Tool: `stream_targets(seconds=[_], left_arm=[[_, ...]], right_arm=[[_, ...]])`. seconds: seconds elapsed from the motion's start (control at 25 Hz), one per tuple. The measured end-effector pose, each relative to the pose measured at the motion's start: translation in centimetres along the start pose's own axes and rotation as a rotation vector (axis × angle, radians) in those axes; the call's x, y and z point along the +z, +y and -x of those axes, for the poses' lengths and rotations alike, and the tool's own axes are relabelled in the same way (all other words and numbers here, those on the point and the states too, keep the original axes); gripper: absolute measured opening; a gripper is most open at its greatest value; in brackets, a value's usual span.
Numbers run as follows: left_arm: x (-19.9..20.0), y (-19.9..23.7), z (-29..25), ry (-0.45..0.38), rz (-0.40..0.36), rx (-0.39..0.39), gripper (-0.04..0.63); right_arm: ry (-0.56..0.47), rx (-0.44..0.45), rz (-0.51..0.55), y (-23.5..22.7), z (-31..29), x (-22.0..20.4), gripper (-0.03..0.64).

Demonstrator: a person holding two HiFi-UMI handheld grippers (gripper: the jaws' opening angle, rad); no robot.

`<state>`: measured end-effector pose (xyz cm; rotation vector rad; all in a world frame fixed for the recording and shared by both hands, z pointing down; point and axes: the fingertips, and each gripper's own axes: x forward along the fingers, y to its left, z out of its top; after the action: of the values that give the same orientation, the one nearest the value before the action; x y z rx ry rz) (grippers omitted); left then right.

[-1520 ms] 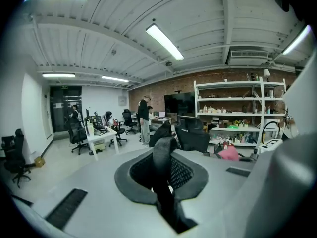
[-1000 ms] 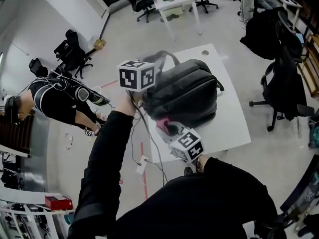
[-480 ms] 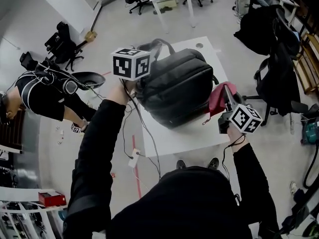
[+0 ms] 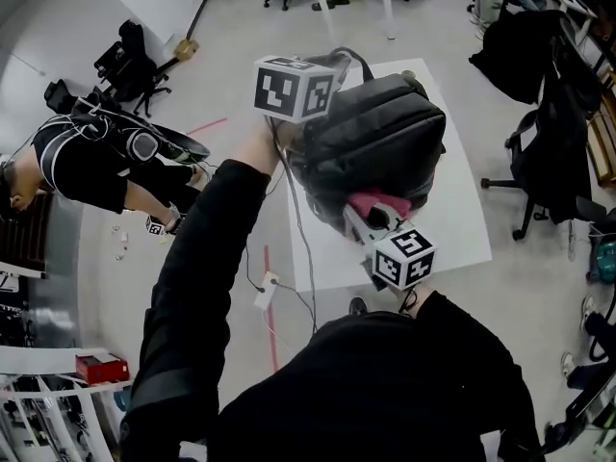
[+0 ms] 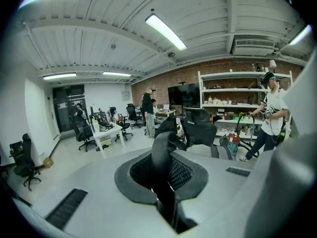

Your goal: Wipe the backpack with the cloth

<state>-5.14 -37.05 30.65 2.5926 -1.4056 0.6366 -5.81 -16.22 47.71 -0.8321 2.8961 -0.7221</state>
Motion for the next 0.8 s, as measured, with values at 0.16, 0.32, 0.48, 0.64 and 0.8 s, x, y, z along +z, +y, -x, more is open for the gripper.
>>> stream_targets(seconds=[0.16,0.32,0.48,0.64,0.8], left_arm=[[-0.4,-0.3,-0.4,0.014,-0.026,-0.005,0.026],[-0.3,-0.4,-0.6,0.008,-0.025,-0.008,0.026],[-0.3,-0.2,-0.4,0.009,-0.024,-0.005,0.026],[-0.3,-0.1,-1.0,0.020,-0.027,0.011,0.026],[-0.2,0.4,-0.8,0.029,-0.029,0.040,0.026]], right_arm=[[0.118,0.247,0.104,7.9,-3.5,-3.0,0.029],[0.085,0.206,0.056,5.7,-3.0,-2.3,0.029],[-0.023,0.013,-0.065,-2.0,-0.2,0.7,0.029],[-0.163,-0.202,-0.138,-11.5,5.8,5.3,0.029],[-0.290,-0.348,-0.147,-18.0,11.6,10.0,0.029]])
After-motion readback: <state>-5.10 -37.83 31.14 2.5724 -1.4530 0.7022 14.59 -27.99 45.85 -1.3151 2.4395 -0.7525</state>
